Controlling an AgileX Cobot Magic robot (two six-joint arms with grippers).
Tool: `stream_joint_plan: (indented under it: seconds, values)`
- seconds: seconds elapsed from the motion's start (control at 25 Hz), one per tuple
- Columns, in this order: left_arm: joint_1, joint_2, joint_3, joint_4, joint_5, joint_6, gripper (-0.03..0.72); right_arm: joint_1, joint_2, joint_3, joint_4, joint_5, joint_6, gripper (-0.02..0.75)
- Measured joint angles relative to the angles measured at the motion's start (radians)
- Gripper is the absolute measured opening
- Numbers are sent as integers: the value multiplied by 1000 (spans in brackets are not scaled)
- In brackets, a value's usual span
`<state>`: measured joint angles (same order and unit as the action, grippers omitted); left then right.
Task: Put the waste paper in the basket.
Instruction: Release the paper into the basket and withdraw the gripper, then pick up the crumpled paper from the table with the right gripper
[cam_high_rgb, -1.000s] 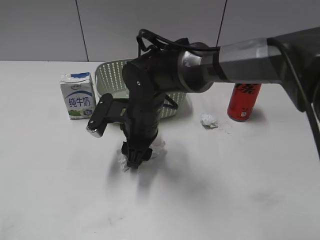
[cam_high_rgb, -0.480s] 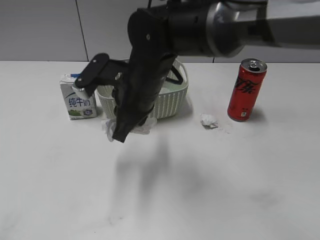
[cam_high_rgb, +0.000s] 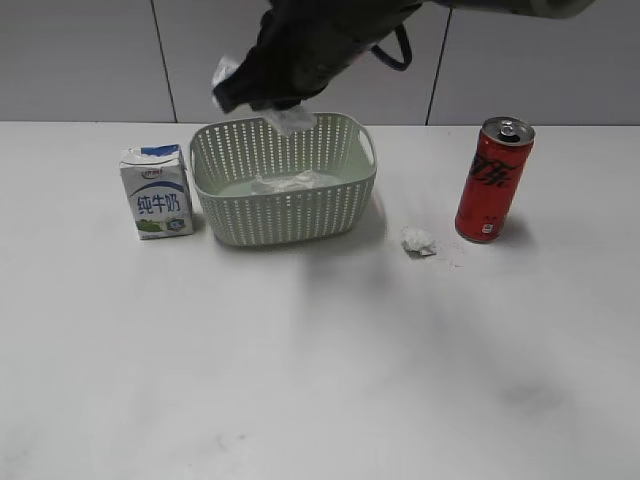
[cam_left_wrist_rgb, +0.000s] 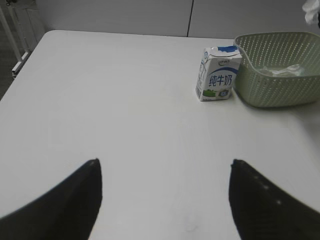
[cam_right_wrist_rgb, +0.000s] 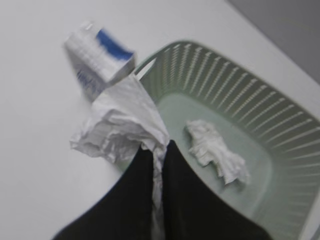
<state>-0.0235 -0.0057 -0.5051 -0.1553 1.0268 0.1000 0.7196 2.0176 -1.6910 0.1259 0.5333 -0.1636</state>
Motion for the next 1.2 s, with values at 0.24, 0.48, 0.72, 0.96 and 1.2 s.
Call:
stream_joint_plan:
  seconds: [0.24,0.48,0.72,0.96,1.2]
  values:
    - [0,0,0,0,0,0,587,-90,64,-26,15,-120,96,3]
    - [0,0,0,0,0,0,587,-92,136,-32,-7,-113,100,202]
    - [0,0,0,0,0,0,587,-92,150,-76,-16,-4,101,619]
    - [0,0,0,0,0,0,587,-92,128,-193,-34,298,35,581]
    - [0,0,0,0,0,1,587,-92,59,-154,-59,617,-67,573]
